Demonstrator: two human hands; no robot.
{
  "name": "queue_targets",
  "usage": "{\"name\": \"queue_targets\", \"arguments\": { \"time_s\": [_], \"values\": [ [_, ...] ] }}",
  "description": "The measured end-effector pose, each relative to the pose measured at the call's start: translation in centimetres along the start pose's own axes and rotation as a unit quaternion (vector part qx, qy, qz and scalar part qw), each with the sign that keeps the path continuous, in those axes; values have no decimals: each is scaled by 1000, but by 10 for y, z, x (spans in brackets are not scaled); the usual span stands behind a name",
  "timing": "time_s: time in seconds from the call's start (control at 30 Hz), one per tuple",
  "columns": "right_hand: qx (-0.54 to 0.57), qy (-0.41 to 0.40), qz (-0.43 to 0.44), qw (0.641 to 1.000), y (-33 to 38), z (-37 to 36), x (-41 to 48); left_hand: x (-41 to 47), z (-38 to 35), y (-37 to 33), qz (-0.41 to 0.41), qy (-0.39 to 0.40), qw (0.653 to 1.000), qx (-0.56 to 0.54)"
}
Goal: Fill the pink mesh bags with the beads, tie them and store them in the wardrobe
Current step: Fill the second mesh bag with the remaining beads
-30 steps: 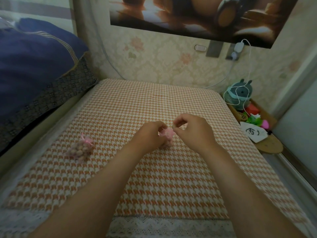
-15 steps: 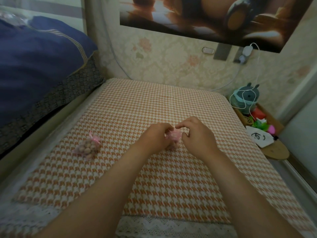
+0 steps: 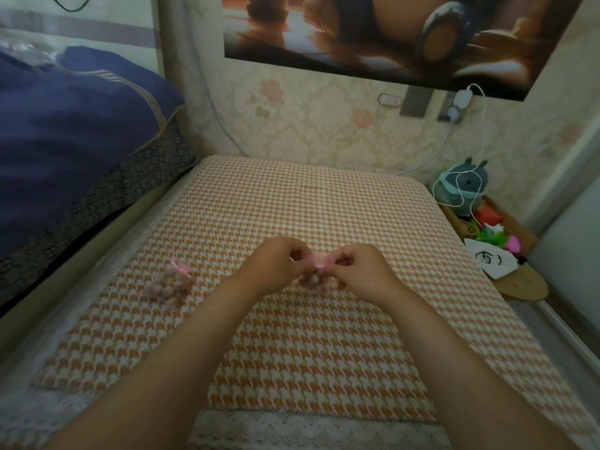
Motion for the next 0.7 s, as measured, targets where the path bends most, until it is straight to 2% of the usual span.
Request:
{"name": "queue_targets", "arguments": {
  "time_s": [0.07,0.13,0.2,0.3,0.5,0.7],
  "values": [
    [52,24,-15,998,4,-6,-6,-7,7,1,4,9,1000,-10],
    [56,52,-22,997,6,-17,-12,-15,9,4,8,42,999,-23],
    [16,70,-11,997,5,-28,-12,-24,5,8,9,75,997,-18],
    [-70,48,15,996,4,-32,-10,-32,0,15,6,78,997,-8],
    [-219,46,150,963,29,-34,-19,-35,1,15,-20,65,998,-18],
    [-271,67,172,945,35,-43,-22,-34,0,16,-22,68,997,-16]
  ]
}}
Point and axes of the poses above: each hand's wrist, its own x-axis towards the middle knuckle, its own z-axis out of the back of the hand, y = z × x, the point moved 8 cm from there along x, towards the middle knuckle, and after that the axes turned 1 degree about -x, right-handed, at the moved point
